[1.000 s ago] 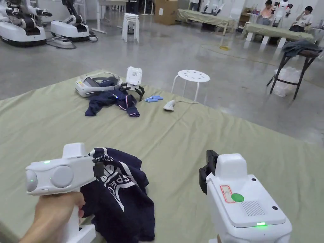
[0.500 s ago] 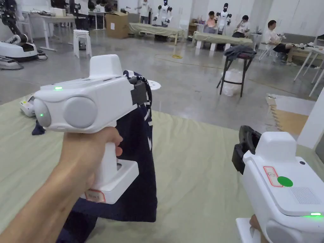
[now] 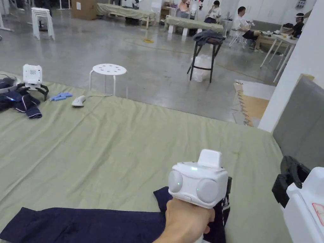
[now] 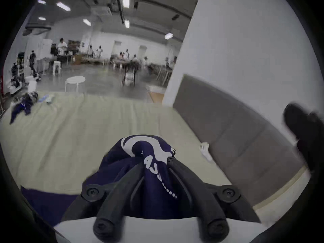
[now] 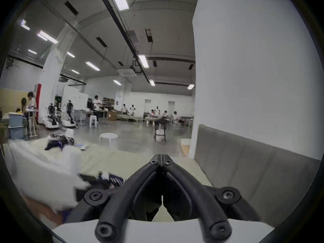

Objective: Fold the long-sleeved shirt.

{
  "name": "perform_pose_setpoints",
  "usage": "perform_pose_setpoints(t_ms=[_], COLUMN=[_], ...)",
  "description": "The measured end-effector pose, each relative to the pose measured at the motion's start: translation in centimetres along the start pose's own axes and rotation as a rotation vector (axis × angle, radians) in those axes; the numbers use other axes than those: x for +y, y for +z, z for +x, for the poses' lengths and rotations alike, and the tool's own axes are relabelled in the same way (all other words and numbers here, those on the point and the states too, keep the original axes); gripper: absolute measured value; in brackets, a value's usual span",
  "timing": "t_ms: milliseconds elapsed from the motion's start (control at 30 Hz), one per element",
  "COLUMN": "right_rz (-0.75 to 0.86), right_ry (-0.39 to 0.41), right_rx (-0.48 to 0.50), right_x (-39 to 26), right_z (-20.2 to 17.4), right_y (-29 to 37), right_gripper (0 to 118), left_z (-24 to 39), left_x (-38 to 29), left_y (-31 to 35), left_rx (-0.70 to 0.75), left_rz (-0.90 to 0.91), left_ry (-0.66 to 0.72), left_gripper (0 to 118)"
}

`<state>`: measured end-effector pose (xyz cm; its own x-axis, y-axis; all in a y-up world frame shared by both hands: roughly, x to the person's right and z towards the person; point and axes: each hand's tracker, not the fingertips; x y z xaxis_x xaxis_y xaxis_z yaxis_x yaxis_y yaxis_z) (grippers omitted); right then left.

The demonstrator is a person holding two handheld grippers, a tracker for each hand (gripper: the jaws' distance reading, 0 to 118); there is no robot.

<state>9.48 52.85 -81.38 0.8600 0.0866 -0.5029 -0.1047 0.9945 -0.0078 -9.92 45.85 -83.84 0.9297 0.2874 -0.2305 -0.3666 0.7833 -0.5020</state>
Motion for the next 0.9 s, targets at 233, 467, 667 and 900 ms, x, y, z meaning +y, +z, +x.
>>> perform_pose_setpoints(t_ms=[233, 467, 667, 900], right_rz=[-0.118, -0.106, -0.054, -0.066], right_ry=[0.000, -0.043, -0.046, -0.038], right_rx=[-0.057, -0.071, -0.041, -0.006], right_x=[-4.7, -4.4, -2.8, -3.8], right_z=[2.9, 3.0, 2.0, -0.1], right_y=[-1.0, -0.3, 1.4, 3.0], right_gripper=[0, 0, 0, 0], left_z=[2.9, 0.0, -8.9, -18.3], left_x=[-5.6, -3.9, -2.7, -6.7], left_y=[-4.5, 4.8, 13.5, 16.9], left_rx=[0.042, 0.004, 0.218, 0.307], left_rz=[-0.127, 0.043, 0.181, 0.126], left_ry=[-0.122, -0.111, -0.074, 0.077], left_gripper=[82, 107, 107, 3])
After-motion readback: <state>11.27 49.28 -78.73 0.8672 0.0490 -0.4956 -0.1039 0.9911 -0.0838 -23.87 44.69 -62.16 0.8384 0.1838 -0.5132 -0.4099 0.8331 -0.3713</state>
